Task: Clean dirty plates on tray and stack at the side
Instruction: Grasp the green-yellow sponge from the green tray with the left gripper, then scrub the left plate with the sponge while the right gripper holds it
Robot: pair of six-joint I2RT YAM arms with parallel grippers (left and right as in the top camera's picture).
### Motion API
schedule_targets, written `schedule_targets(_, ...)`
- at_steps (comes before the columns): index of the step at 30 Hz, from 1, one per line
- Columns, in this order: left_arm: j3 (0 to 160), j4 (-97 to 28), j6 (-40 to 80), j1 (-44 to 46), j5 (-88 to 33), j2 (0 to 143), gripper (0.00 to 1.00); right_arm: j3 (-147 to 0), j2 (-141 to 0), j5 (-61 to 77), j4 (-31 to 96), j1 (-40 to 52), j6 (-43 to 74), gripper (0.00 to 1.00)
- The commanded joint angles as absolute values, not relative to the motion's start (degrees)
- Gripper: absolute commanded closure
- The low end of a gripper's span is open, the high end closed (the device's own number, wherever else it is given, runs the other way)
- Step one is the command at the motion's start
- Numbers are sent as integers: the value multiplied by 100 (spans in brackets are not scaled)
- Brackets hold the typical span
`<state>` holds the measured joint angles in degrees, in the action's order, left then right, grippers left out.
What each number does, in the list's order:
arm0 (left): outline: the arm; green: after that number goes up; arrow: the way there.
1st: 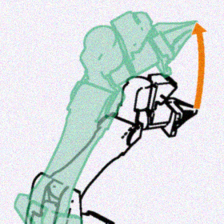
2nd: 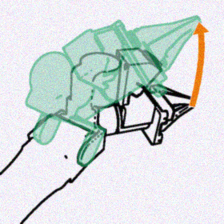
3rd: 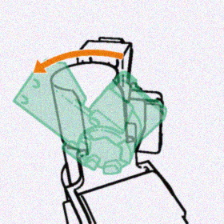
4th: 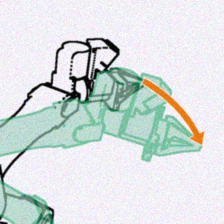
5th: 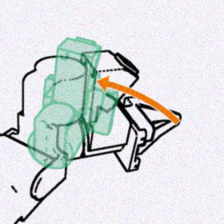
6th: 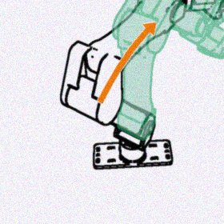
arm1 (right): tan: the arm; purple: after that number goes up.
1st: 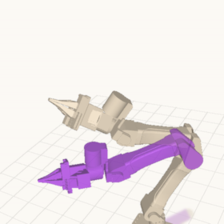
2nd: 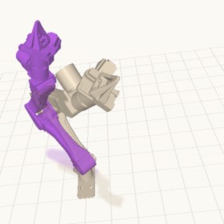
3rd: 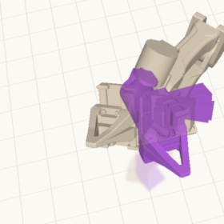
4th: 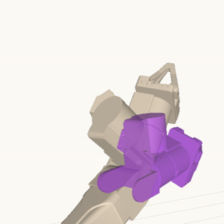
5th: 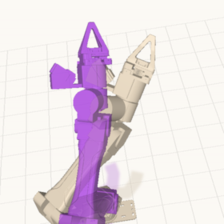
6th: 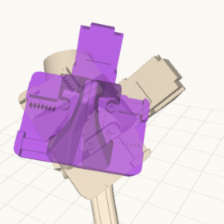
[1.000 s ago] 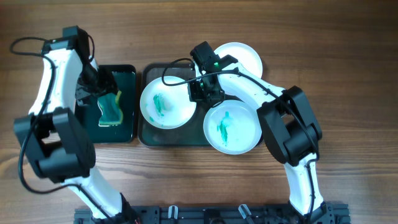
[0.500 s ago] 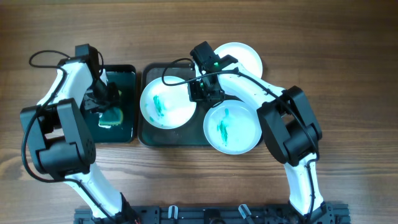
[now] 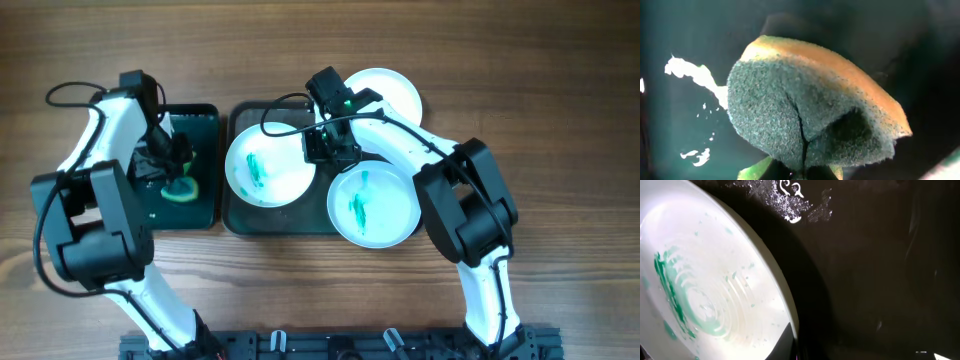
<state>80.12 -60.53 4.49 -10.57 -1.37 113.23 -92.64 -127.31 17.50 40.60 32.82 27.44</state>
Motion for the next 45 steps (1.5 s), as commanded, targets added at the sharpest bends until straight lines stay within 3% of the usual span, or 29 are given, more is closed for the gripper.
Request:
schedule_targets(1, 8630, -6287, 532, -1000, -1107, 10661, 96, -9325, -12916, 1653, 4075, 3277, 2891, 96)
schedule_targets(14, 8626, -5905, 2069, 637, -1044, 11185, 96, -9325, -12916, 1776, 4390, 3002, 3011, 96)
schedule_targets(21, 8626, -5417, 2298, 1096, -1041, 11917, 96, -9325, -12919, 1776, 4405, 3002, 2998, 96)
schedule_targets(29, 8626, -5817, 2768, 1179, -642, 12510, 96, -9325, -12945, 1890, 4397, 2952, 2987, 96)
schedule_targets(32, 8626, -5828, 2143, 1197, -1216, 12527, 96, -9325, -13100, 2731, 4274, 2803, 2659, 96)
schedule_targets(36, 8626, -6062, 93, 1197, -3498, 12527, 96, -9325, -13334, 3308, 4222, 2657, 2390, 96)
schedule_targets(38, 8626, -6134, -290, 1229, -3946, 12527, 96, -9325, -13332, 3308, 4200, 2659, 2381, 96)
schedule_targets(41, 8626, -5887, -180, 1253, -3688, 12527, 96, -9325, -13332, 3301, 4163, 2659, 2377, 96)
schedule_targets(45, 8628, -5413, 1564, 1253, -1079, 12527, 96, -9325, -13332, 3253, 4152, 2659, 2401, 96)
